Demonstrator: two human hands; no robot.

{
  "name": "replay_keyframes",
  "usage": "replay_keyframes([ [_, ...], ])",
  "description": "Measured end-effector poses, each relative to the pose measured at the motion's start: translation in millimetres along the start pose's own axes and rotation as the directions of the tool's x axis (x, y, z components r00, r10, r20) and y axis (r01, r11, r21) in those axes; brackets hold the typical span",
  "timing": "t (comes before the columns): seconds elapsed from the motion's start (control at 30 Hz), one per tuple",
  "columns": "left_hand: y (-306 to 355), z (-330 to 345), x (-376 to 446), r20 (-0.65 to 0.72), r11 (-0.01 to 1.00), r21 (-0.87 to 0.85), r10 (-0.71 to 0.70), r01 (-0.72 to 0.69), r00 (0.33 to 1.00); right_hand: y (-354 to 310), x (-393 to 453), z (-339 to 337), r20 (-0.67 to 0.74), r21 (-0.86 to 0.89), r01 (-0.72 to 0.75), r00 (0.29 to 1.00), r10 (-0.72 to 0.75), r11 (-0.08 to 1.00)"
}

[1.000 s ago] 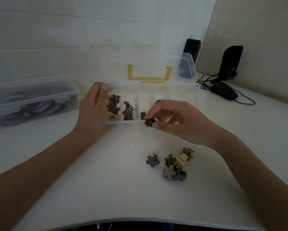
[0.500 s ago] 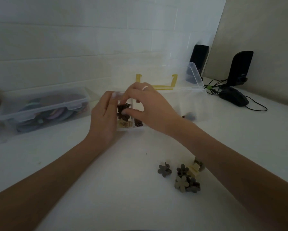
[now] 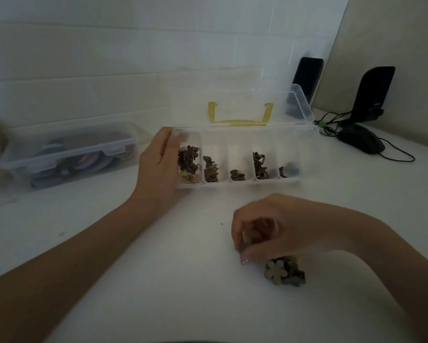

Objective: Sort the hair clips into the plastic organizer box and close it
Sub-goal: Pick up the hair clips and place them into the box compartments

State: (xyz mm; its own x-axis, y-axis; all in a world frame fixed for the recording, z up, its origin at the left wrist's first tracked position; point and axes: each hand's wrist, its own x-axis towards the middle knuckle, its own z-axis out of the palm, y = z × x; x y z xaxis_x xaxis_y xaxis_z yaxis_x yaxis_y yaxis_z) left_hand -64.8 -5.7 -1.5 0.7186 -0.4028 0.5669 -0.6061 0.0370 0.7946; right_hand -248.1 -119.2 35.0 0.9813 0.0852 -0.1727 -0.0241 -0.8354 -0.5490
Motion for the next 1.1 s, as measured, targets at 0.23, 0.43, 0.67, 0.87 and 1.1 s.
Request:
replay_keyframes([
  [0.23,-1.6,0.5,1.5,-0.003,1.0,0.002,-0.004,0.004,1.0,1.0,2.7,3.9,-0.092,0.055,0.051,0.995,-0.046,0.997],
  [0.43,-0.6,0.5,0.6,-0.009,1.0,-0.003,0.001,-0.001,1.0,2.9,6.2,5.6,-0.162,0.201,0.072,0.986,-0.04,0.977],
  [0.67,2.0,0.3,-1.0,-0.004,1.0,-0.002,0.001,-0.001,1.0,3.0,10.4,7.2,-0.241,0.474,0.059,0.968,0.065,0.879],
  [0.87,3.8,-0.4,-1.6,-0.007,1.0,-0.005,0.006,-0.006,1.0,5.8,11.5,2.5,-0.294,0.523,0.041,0.946,0.136,0.851],
  [1.1,-1.8,1.5,0.5,-0.027,0.997,-0.064,-0.035,0.034,0.999,-1.1,23.5,-0.5,-0.448,0.416,0.133,0.891,0.075,0.9],
])
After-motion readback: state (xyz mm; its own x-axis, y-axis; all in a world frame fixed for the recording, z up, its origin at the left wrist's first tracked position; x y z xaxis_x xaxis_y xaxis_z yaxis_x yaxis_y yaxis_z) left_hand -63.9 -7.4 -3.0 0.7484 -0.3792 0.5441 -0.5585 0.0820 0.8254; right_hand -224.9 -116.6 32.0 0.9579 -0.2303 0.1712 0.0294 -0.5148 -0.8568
